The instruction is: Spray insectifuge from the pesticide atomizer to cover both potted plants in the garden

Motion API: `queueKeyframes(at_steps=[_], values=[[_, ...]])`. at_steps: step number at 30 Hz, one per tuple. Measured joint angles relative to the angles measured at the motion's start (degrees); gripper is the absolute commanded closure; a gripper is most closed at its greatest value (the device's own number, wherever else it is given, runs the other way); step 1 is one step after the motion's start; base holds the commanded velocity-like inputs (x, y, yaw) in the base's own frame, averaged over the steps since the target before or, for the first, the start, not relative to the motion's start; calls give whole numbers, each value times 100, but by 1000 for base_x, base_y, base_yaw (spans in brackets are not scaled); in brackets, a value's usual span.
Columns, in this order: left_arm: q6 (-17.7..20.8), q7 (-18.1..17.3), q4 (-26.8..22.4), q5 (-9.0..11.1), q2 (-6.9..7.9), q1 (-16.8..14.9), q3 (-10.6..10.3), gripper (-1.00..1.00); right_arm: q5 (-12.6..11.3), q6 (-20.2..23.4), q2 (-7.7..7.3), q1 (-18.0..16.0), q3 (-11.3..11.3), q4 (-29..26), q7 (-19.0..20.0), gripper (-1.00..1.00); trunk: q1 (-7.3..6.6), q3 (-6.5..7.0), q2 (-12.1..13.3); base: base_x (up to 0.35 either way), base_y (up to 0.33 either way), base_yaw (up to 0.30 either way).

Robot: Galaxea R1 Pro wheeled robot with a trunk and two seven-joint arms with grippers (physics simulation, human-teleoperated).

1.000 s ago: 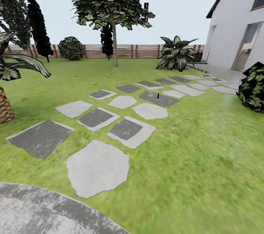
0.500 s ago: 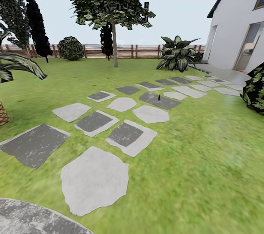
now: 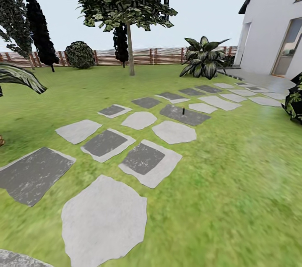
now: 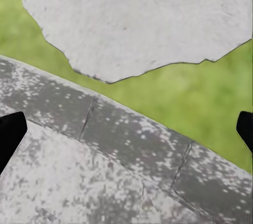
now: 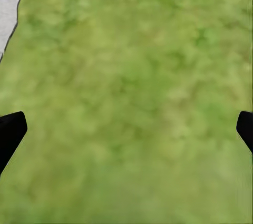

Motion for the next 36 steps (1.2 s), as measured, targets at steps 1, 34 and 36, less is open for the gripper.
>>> queueKeyframes(at_steps=[1, 34, 36], values=[[0, 0, 0, 0, 0, 0, 1, -100, 2, 0, 0, 0, 5, 1, 0, -100, 0, 0, 0, 339, 0, 0], [0, 0, 0, 0, 4, 3, -7, -100, 5, -7, 0, 0, 19, 4, 0, -100, 0, 0, 0, 339, 0, 0], [0, 0, 0, 0, 4, 1, -7, -100, 5, -7, 0, 0, 18, 4, 0, -100, 0, 0, 0, 339, 0, 0]])
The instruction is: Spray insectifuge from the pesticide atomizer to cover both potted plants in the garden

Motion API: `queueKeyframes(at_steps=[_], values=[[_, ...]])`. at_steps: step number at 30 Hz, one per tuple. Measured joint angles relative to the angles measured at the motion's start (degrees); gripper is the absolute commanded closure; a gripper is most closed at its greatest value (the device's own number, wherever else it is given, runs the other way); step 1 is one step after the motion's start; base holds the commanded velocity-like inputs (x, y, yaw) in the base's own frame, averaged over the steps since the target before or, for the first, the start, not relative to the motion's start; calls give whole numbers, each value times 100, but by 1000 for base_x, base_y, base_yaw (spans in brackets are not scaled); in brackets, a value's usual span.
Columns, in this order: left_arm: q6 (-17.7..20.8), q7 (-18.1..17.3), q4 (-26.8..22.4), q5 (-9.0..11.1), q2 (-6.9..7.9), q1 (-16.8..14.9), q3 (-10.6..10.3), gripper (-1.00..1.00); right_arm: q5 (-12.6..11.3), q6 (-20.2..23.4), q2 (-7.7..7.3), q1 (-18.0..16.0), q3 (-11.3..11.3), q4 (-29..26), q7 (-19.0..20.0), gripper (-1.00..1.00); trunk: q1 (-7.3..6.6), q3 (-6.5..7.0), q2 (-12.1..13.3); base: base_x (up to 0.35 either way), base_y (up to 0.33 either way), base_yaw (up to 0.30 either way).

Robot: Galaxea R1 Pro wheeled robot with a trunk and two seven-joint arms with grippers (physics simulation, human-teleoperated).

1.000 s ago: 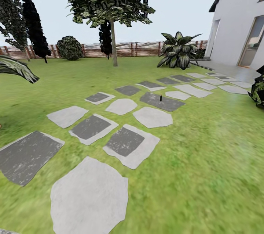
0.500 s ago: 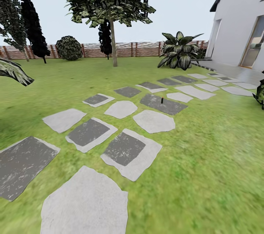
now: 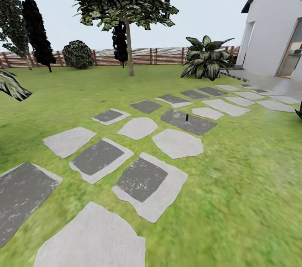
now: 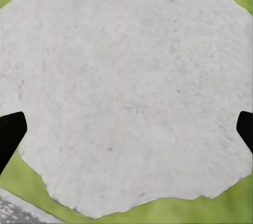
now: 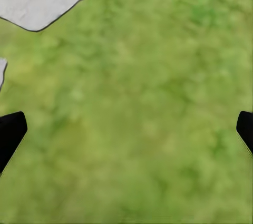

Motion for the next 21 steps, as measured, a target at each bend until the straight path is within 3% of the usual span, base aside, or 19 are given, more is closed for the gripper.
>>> queueKeyframes(at_steps=[21], values=[[0, 0, 0, 0, 0, 3, 0, -100, 0, 3, 0, 0, 0, 0, 0, -100, 0, 0, 0, 339, 0, 0]])
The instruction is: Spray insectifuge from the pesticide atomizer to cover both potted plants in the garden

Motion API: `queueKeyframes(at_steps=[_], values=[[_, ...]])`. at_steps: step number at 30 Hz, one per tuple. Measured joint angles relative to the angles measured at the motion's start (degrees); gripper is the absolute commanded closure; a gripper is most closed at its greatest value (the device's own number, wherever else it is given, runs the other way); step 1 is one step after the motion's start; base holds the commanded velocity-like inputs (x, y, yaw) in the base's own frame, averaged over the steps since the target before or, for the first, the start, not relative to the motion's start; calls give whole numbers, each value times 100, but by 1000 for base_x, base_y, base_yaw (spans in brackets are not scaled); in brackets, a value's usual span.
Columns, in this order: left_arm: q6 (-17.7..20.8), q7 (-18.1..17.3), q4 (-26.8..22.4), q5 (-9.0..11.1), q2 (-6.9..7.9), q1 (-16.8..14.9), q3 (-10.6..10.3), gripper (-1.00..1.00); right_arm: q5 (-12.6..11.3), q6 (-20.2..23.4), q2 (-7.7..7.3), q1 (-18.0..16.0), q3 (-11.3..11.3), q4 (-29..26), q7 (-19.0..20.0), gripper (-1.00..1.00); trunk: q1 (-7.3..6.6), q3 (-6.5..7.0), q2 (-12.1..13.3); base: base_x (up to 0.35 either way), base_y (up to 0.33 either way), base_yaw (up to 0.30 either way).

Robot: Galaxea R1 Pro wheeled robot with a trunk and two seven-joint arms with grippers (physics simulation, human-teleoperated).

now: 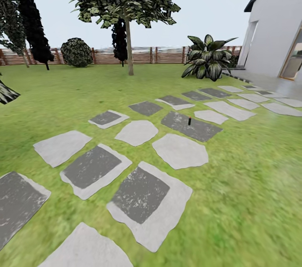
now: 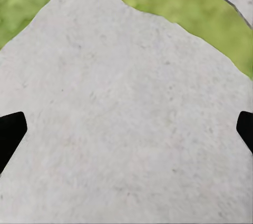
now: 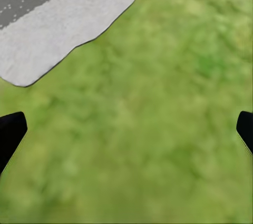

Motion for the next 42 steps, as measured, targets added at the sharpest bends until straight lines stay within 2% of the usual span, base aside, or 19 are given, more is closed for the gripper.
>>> queueKeyframes(at_steps=[24, 34, 42], values=[[0, 0, 0, 0, 2, 4, 0, -100, 0, -1, 0, 0, 0, 0, 0, -100, 0, -176, 0, 339, 0, 0], [0, 0, 0, 0, 0, 4, 0, -100, 0, -1, 0, 0, -7, -8, 0, -100, 0, -187, 0, 339, 0, -1], [-1, 0, 2, 0, 1, 3, -1, -100, 0, 4, -1, 1, 0, -5, 0, -100, 0, -187, 0, 339, 0, -201]])
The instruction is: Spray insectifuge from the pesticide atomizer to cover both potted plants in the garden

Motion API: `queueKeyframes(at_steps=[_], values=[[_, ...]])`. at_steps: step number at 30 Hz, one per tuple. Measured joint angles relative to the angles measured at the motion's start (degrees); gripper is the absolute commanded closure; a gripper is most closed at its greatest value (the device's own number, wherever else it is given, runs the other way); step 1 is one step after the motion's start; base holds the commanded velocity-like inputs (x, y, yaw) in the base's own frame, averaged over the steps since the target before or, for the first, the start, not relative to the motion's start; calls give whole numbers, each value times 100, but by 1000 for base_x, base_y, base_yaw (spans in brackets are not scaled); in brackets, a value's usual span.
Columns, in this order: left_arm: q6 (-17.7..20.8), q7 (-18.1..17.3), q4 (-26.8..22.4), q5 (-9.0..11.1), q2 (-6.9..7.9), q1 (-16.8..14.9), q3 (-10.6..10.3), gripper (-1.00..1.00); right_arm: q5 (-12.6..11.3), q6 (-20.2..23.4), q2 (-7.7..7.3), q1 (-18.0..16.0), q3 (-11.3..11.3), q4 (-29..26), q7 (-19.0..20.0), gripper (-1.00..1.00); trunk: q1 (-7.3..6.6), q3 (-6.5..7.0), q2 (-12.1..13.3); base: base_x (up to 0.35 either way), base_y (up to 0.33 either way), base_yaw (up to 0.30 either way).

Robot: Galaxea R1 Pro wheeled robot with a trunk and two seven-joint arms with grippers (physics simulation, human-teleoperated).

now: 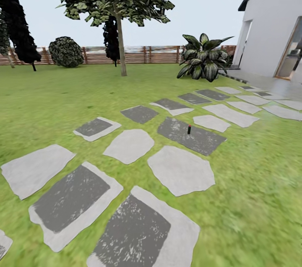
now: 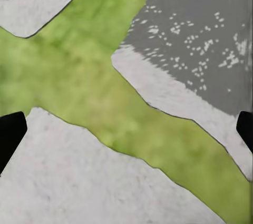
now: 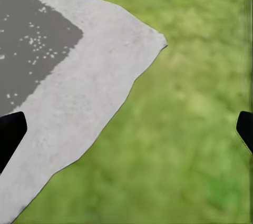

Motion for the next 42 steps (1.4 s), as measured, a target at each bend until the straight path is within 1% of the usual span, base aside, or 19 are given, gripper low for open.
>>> queueKeyframes(at_steps=[7, 24, 29, 42], values=[[0, -5, 0, 0, -5, 0, -24, -100, 0, 0, 0, 0, 0, 4, 0, -100, 0, -9, 0, 339, 0, -250], [0, -8, -1, -1, -1, -6, -49, -100, 0, -1, 0, -1, 0, 4, -1, -100, 0, -118, 0, 339, 0, -185], [0, -8, -2, -5, -1, -6, -45, -100, -3, 0, 0, -1, -13, 5, 0, -100, 0, -139, 0, 339, 0, -44], [1, -2, -2, -8, -1, 2, -54, -100, 7, -1, 1, -2, -2, 13, -7, -100, 0, -142, 0, 339, 0, -2]])
